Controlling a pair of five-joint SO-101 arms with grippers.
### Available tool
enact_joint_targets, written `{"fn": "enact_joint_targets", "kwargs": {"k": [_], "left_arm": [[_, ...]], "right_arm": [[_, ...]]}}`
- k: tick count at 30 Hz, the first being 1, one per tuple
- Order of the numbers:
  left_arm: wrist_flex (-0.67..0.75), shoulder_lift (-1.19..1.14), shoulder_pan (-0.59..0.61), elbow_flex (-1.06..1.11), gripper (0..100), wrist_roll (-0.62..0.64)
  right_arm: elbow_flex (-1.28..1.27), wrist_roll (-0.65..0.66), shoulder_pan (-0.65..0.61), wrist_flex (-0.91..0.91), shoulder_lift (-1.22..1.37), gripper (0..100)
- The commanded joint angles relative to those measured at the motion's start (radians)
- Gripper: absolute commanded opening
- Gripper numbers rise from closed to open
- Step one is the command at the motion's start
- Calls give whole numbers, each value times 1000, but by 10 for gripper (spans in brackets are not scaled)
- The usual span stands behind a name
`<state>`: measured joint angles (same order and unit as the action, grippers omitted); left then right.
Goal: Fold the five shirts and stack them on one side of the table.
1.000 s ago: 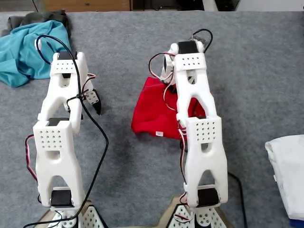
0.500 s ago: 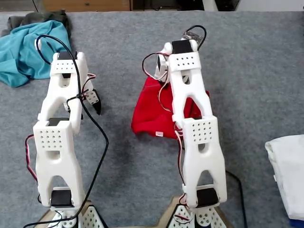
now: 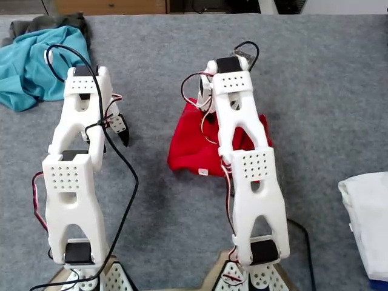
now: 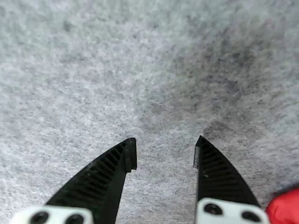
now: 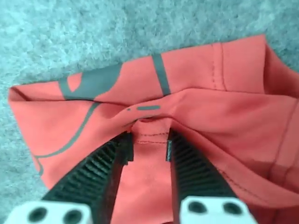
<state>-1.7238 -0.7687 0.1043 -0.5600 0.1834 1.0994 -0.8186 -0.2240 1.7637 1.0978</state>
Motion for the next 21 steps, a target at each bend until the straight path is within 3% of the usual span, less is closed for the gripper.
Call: {"fn": "enact_joint_targets", "kwargs": {"k": [1,5,9,21], "left_arm": [[11,59,20,-8,211,-8],[11,59,26,-8,211,-8],[18,59,26,-3,211,-8],[23,59,26,0,211,-8]], "right_arm": [[54,-5,-7,-3,1,145],[56,-2,-2,3,1,136],[56,3,1,5,1,2],[45,5,84,21,-113,7]]}}
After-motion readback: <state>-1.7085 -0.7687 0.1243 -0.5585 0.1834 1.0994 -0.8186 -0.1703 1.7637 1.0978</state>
